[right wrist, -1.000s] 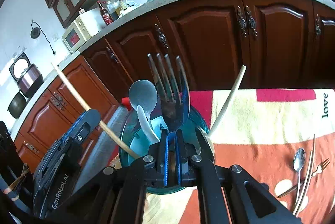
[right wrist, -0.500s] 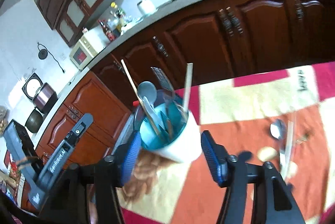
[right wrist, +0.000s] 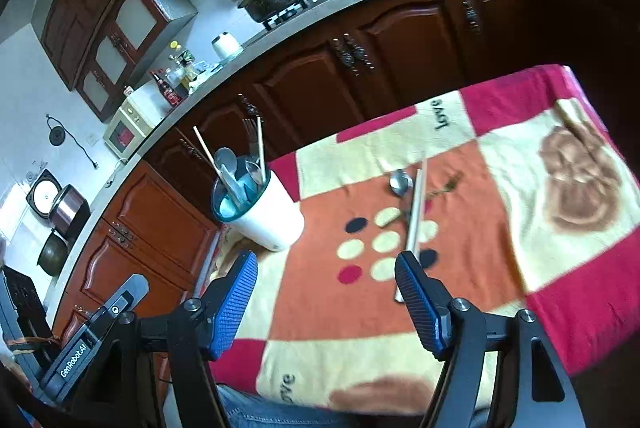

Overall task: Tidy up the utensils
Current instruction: 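Withdraw both open tools from the cup toward the remaining utensils, then grasp a wooden chopstick with the left tool while the right tool grasps another chopstick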

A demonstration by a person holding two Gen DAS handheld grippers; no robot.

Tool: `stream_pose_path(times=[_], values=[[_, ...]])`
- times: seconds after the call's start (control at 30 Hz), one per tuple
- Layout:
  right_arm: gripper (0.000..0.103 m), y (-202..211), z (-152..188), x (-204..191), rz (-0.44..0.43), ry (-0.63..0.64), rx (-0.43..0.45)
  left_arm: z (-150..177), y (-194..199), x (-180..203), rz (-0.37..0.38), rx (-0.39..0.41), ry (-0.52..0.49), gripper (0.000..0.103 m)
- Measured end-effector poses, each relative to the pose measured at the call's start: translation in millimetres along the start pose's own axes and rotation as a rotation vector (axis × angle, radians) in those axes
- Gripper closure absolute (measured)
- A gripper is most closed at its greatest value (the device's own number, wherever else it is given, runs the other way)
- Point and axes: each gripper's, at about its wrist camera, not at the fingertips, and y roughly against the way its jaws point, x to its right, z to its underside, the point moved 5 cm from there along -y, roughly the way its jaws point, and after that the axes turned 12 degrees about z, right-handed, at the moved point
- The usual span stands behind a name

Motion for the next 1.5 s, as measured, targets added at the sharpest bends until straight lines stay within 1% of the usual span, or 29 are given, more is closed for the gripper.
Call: stream_pose_path(times=[0.13, 0.2, 0.3, 0.37, 0.4, 0.43, 0.53, 0.7, 0.87, 0.93, 1.03, 1.13, 1.27, 1.33, 1.37, 1.4, 1.43, 1.5], values=[[0.033, 14.1, 1.6, 19.4, 0.032, -0.022, -0.002, 4.7, -4.9, 12.5, 0.027, -0.052, 0.012, 0.055], [0.033, 15.7, -0.4, 24.9, 0.044, -0.028, -0.001, 7.7, -9.1, 15.8, 0.023, -0.063, 0.0, 0.055], [0.033, 10.9, -0.9, 35.8, 0.064, -0.042, -0.009, 11.2, -20.7, 17.2, 0.022, -0.086, -0.007, 0.055], [0.033, 1.5, -0.6, 42.6, 0.052, -0.056, -0.034, 13.4, -29.9, 16.6, 0.028, -0.102, -0.001, 0.055], [0.036, -5.0, -1.1, 45.4, 0.048, -0.062, -0.046, 14.1, -36.0, 15.9, 0.029, -0.112, 0.001, 0.055], [0.042, -10.9, -1.8, 46.9, 0.047, -0.064, -0.056, 15.0, -42.4, 14.6, 0.031, -0.121, 0.003, 0.055], [0.053, -39.8, -6.2, 52.0, 0.032, -0.059, -0.104, 18.1, -64.8, 7.9, 0.04, -0.156, 0.025, 0.055], [0.066, -96.2, -18.2, 61.3, 0.008, -0.066, -0.196, 23.3, -108.3, -4.3, 0.053, -0.213, 0.061, 0.055], [0.068, -158.8, -41.9, 76.1, 0.01, -0.098, -0.274, 26.1, -148.8, -14.2, 0.068, -0.257, 0.088, 0.055], [0.072, -183.2, -49.7, 81.0, 0.011, -0.115, -0.308, 27.5, -161.6, -16.3, 0.073, -0.271, 0.088, 0.055], [0.076, -216.8, -57.9, 86.5, 0.017, -0.134, -0.357, 30.0, -180.1, -19.3, 0.082, -0.293, 0.092, 0.056], [0.078, -243.1, -60.7, 88.0, 0.017, -0.158, -0.404, 33.1, -193.3, -25.0, 0.09, -0.314, 0.101, 0.056], [0.079, -259.0, -58.8, 89.8, 0.041, -0.183, -0.442, 35.2, -201.8, -32.6, 0.099, -0.329, 0.12, 0.056], [0.087, -264.7, -54.3, 89.6, 0.051, -0.184, -0.46, 35.8, -204.3, -35.4, 0.098, -0.332, 0.122, 0.056], [0.088, -265.2, -52.9, 89.5, 0.036, -0.198, -0.46, 35.9, -205.0, -36.5, 0.097, -0.334, 0.124, 0.056], [0.094, -264.7, -52.7, 89.0, 0.028, -0.203, -0.458, 35.9, -205.0, -37.2, 0.099, -0.336, 0.128, 0.056], [0.097, -262.0, -52.5, 88.6, 0.021, -0.206, -0.454, 35.9, -205.0, -37.4, 0.102, -0.338, 0.132, 0.056], [0.097, -254.3, -52.5, 90.6, 0.023, -0.213, -0.435, 35.4, -206.1, -35.6, 0.108, -0.342, 0.137, 0.056]])
